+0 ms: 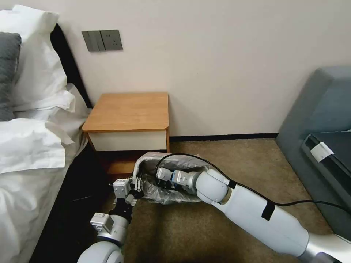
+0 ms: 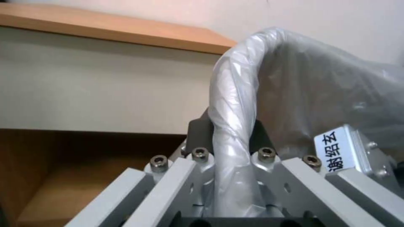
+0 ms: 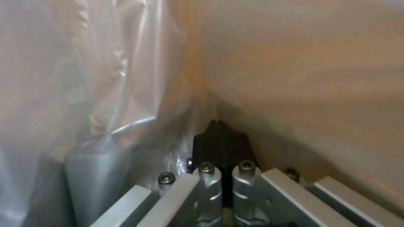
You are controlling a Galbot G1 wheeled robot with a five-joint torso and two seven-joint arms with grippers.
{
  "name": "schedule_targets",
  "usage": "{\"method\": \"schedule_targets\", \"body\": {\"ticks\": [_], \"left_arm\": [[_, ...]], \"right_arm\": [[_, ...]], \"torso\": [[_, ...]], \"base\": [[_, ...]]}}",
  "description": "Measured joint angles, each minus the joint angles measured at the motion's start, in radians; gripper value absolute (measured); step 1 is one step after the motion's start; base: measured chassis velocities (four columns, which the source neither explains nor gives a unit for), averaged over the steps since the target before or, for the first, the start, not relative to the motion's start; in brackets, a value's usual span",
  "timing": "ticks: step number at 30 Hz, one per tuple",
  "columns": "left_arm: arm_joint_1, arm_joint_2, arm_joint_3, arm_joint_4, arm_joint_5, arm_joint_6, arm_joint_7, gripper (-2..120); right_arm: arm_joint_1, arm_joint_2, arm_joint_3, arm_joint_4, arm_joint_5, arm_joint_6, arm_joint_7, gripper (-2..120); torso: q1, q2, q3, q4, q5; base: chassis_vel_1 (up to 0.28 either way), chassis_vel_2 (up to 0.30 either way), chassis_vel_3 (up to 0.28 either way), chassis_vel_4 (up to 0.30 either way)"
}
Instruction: Pick up the garbage bag from the table and place it over the trash can.
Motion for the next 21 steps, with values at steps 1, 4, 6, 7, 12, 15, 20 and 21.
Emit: {"method": "schedule_targets", "body": {"ticks": [1,4,6,7,12,15,20,21], "left_arm": [[0.0,-0.001,0.002,0.0,0.001,0.0,0.001,5],[0.0,-0.002,0.007,0.0,0.003,0.0,0.002,5],[0.001,-0.003,0.01,0.0,0.005,0.0,0.003,5],[0.001,-0.003,0.011,0.0,0.006,-0.001,0.003,5],[0.003,-0.002,0.01,0.0,0.009,-0.005,0.011,5],[0.003,-0.002,0.011,0.0,0.009,-0.006,0.013,5],[0.003,-0.002,0.012,0.0,0.008,-0.006,0.014,5],[0.003,-0.002,0.012,-0.001,0.008,-0.006,0.015,5]], "right_arm": [[0.002,0.0,-0.001,-0.005,0.0,-0.001,0.0,0],[0.006,0.005,-0.003,-0.022,-0.003,-0.001,-0.002,0],[0.008,0.007,-0.003,-0.029,-0.003,-0.001,-0.004,0],[0.009,0.008,-0.003,-0.032,-0.003,-0.001,-0.005,0],[0.011,0.012,0.003,-0.042,0.002,-0.007,-0.009,0],[0.011,0.014,0.004,-0.047,0.0,-0.008,-0.011,0],[0.009,0.017,0.007,-0.061,-0.01,-0.007,-0.014,0],[0.009,0.017,0.009,-0.063,-0.014,-0.007,-0.015,0]], "torso": [[0.0,0.0,0.0,0.0,-0.0001],[0.0,0.0,0.0,0.0,0.0],[0.0,0.0,0.0,0.0,-0.0001],[0.0,0.0,0.0,0.0,-0.0001],[0.0,0.0,0.0,0.0,-0.0001],[0.0,0.0,0.0,0.0,-0.0001],[0.0,0.0,0.0,0.0,-0.0001],[0.0,0.0,0.0,0.0,-0.0001]], "base": [[0.0,0.0,0.0,0.0],[0.0,0.0,0.0,0.0],[0.0,0.0,0.0,0.0],[0.0,0.0,0.0,0.0],[0.0,0.0,0.0,0.0],[0.0,0.0,0.0,0.0],[0.0,0.0,0.0,0.0],[0.0,0.0,0.0,0.0]]}}
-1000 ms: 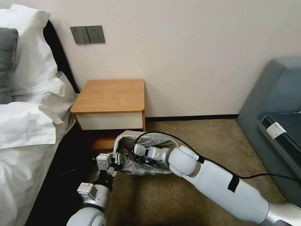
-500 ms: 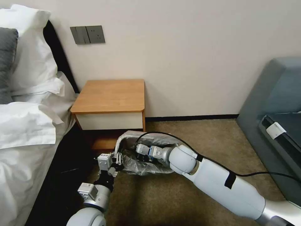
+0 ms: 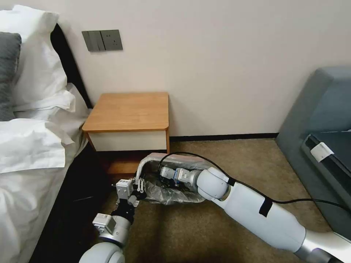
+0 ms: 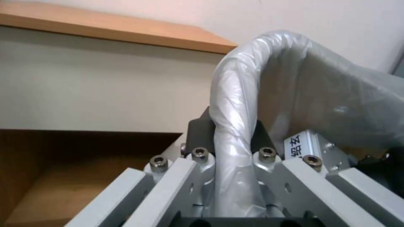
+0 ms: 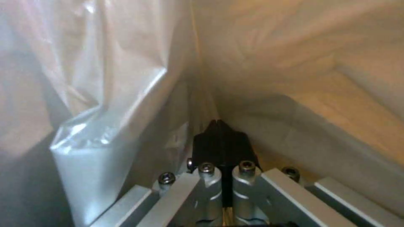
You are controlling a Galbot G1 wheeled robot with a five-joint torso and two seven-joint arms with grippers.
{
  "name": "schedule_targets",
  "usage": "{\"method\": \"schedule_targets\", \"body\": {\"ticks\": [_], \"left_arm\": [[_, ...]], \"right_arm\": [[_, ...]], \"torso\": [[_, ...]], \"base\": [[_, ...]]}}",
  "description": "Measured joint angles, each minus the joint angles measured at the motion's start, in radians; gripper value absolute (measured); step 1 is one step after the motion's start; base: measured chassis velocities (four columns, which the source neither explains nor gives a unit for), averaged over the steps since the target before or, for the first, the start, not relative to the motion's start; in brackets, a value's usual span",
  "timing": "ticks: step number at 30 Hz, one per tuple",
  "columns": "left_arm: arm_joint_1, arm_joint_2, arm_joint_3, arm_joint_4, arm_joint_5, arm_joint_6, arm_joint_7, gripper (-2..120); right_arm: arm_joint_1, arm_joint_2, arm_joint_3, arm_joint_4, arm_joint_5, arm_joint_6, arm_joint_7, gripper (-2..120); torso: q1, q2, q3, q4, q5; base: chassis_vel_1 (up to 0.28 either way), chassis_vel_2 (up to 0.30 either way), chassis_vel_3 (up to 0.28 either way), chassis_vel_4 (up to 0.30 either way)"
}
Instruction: Pick up the garbage bag from the table and place it over the trash can.
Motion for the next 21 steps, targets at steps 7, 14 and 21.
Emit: {"method": "schedule_targets", "body": {"ticks": [7,14,21], "left_arm": [[0.0,-0.001,-0.005,0.002,-0.002,-0.002,0.001,5],[-0.01,-0.006,-0.015,0.029,-0.012,-0.005,-0.02,5],[-0.024,-0.017,-0.043,0.037,-0.078,0.01,-0.046,5]], "right_arm": [[-0.009,-0.008,0.014,0.023,0.007,0.0,-0.003,0],[-0.019,-0.035,0.024,0.098,0.114,-0.034,0.025,0],[-0.048,-0.069,0.056,0.2,0.363,-0.092,0.115,0]], "torso": [[0.0,0.0,0.0,-0.0001,0.0],[0.0,0.0,0.0,-0.0001,0.0],[0.0,0.0,0.0,0.0,0.0]], "base": [[0.0,0.0,0.0,0.0],[0.0,0.0,0.0,0.0],[0.0,0.0,0.0,0.0]]}}
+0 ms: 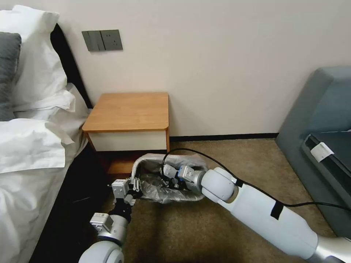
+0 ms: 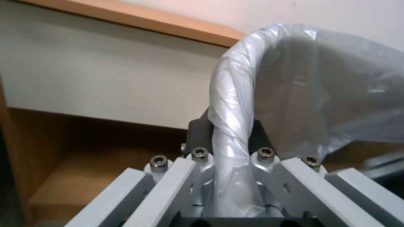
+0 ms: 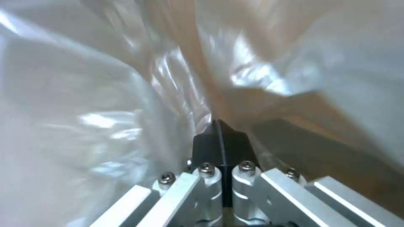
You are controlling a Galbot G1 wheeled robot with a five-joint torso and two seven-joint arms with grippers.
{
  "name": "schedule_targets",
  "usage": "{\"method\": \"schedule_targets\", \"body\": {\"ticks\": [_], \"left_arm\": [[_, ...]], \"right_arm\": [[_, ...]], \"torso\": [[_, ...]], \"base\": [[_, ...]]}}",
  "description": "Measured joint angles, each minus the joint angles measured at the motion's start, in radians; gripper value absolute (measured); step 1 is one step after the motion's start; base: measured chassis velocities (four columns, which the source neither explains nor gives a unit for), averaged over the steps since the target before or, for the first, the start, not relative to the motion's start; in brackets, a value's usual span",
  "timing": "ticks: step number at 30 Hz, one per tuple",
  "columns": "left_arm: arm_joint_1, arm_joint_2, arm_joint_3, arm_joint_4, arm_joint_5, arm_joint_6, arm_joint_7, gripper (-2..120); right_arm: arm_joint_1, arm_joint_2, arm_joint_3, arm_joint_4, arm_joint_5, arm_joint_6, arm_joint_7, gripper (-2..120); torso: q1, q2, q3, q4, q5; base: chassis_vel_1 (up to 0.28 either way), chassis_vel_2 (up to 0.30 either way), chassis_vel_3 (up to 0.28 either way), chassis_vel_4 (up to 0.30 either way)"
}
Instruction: Pick up the garbage bag from the table and place it over the trash can.
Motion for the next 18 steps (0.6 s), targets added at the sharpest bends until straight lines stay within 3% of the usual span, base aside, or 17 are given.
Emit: {"method": "schedule_targets", "body": {"ticks": [14,18], "left_arm": [[0.0,-0.011,-0.042,0.029,-0.061,0.011,-0.016,5],[-0.004,-0.016,-0.053,0.031,-0.115,0.042,-0.044,5]], "right_arm": [[-0.068,-0.038,0.123,0.158,0.272,-0.062,0.108,0],[-0.18,-0.069,0.24,0.249,0.326,-0.067,0.118,0]], "torso": [[0.0,0.0,0.0,0.0002,0.0001],[0.0,0.0,0.0,0.0001,0.0001]], "base": [[0.0,0.0,0.0,0.0],[0.0,0.0,0.0,0.0]]}}
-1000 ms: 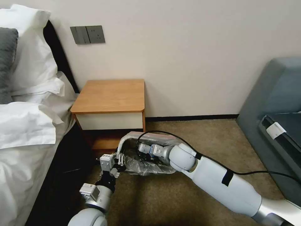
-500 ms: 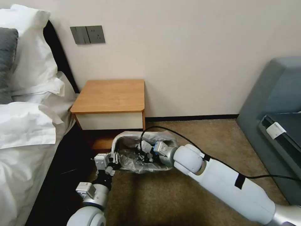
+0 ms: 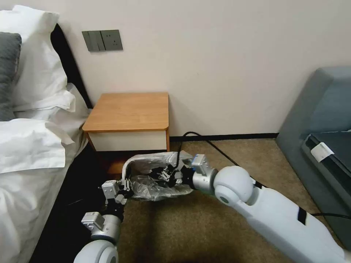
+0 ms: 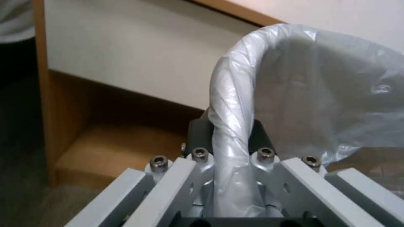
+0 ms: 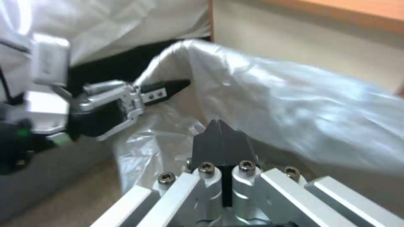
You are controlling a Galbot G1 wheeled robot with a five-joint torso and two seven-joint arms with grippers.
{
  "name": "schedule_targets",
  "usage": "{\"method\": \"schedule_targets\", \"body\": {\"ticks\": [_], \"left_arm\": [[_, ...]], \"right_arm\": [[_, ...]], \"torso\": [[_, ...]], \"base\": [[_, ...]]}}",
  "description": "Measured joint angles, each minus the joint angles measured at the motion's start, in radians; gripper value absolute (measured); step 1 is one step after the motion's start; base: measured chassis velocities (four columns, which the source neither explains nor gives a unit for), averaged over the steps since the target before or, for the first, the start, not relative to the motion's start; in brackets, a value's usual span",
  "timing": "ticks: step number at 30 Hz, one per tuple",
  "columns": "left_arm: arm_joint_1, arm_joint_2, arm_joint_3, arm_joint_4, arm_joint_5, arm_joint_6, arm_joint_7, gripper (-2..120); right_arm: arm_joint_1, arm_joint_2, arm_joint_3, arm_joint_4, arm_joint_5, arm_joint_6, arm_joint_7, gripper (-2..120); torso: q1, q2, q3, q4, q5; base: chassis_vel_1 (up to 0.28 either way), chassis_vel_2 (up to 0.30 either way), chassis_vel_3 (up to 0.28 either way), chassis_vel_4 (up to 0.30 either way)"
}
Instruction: Pick up the garbage bag from the table and place it over the trash can.
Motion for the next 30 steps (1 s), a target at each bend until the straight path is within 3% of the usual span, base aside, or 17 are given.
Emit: {"method": "schedule_targets", "body": {"ticks": [7,9,10,12,18,20,24,30], "left_arm": [[0.003,0.001,-0.013,-0.009,-0.045,0.062,-0.031,5],[0.014,0.008,-0.021,-0.015,-0.065,0.121,-0.045,5],[0.014,0.008,-0.021,-0.015,-0.065,0.121,-0.045,5],[0.02,0.018,-0.02,-0.02,-0.083,0.166,-0.06,5],[0.028,0.035,0.001,-0.02,-0.088,0.211,-0.086,5],[0.033,0.04,0.028,-0.018,-0.086,0.231,-0.111,5],[0.044,0.04,0.068,-0.019,-0.078,0.277,-0.175,5],[0.068,0.041,0.085,-0.023,-0.053,0.304,-0.189,5]], "right_arm": [[-0.157,-0.029,0.166,0.085,-0.039,0.053,0.0,0],[-0.29,0.002,0.274,0.115,-0.145,0.176,0.069,8],[-0.29,0.002,0.274,0.115,-0.145,0.176,0.069,8],[-0.401,0.054,0.333,0.12,-0.243,0.268,0.112,18],[-0.614,0.175,0.445,0.114,-0.465,0.432,0.118,35],[-0.712,0.244,0.497,0.114,-0.561,0.508,0.12,46],[-0.797,0.309,0.539,0.109,-0.617,0.585,0.129,62],[-0.846,0.346,0.579,0.096,-0.645,0.659,0.135,80]], "torso": [[0.0,0.0,0.0,-0.0003,-0.0002],[0.0,0.0,0.0,0.0,-0.0003],[0.0,0.0,0.0,0.0,-0.0003],[0.0,0.0,0.0,0.0,0.0002],[0.0,0.0,0.0,-0.0003,0.0],[0.0,0.0,0.0,-0.0002,-0.0001],[0.0,0.0,0.0,-0.0002,-0.0003],[0.0,0.0,0.0,0.0,-0.0002]], "base": [[0.0,0.0,0.0,0.0],[0.0,0.0,0.0,0.0],[0.0,0.0,0.0,0.0],[0.0,0.0,0.0,0.0],[0.0,0.0,0.0,0.0],[0.0,0.0,0.0,0.0],[0.0,0.0,0.0,0.0],[0.0,0.0,0.0,0.0]]}}
